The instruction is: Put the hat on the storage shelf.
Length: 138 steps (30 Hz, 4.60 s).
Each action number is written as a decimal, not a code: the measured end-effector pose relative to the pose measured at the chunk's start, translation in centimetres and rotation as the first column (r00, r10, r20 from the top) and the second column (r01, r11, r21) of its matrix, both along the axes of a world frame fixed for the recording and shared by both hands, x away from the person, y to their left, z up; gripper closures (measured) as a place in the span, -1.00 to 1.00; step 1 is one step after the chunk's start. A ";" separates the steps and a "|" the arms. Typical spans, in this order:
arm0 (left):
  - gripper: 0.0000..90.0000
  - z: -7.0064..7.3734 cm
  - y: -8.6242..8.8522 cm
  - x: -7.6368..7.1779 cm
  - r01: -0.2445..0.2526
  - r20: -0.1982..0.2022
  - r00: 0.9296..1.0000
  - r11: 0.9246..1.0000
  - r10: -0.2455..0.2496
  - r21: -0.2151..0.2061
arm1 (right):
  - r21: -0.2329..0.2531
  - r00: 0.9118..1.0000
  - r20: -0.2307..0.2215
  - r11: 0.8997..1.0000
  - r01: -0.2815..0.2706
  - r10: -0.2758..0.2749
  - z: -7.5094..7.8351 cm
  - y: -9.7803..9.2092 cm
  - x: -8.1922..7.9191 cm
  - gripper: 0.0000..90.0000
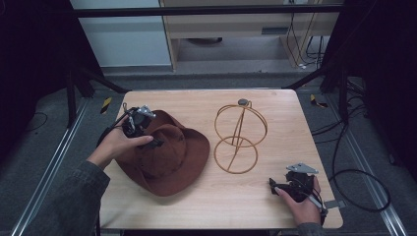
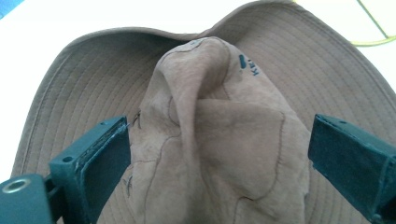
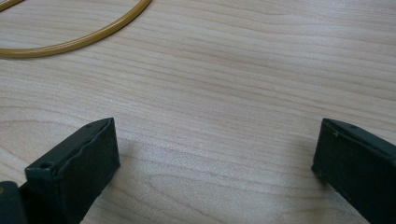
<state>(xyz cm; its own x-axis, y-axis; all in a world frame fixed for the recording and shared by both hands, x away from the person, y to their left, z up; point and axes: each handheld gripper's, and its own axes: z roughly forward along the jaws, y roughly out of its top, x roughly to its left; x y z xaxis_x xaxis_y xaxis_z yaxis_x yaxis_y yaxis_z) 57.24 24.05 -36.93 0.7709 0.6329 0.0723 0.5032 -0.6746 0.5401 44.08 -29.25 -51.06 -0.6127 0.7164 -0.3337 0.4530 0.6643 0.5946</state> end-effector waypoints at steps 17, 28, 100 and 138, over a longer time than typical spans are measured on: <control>-0.60 -1.2 -0.6 1.7 -0.014 -0.037 0.999 0.999 0.016 0.038 | -0.001 1.000 0.000 1.000 0.000 0.000 0.0 0.0 0.0 -0.99; 0.14 -2.1 -1.0 1.8 0.028 -0.085 0.996 0.999 -0.025 0.037 | -0.001 1.000 0.000 1.000 0.000 0.000 0.0 0.0 0.0 -0.99; 0.97 12.5 4.7 -9.4 0.123 0.216 0.971 0.988 -0.100 -0.095 | -0.001 1.000 0.001 1.000 -0.007 0.007 0.0 -0.1 0.1 -0.99; 0.97 20.3 -5.4 -8.1 0.274 0.290 0.924 0.960 -0.248 -0.053 | 0.004 1.000 0.000 1.000 0.001 -0.001 0.0 0.0 0.1 -0.99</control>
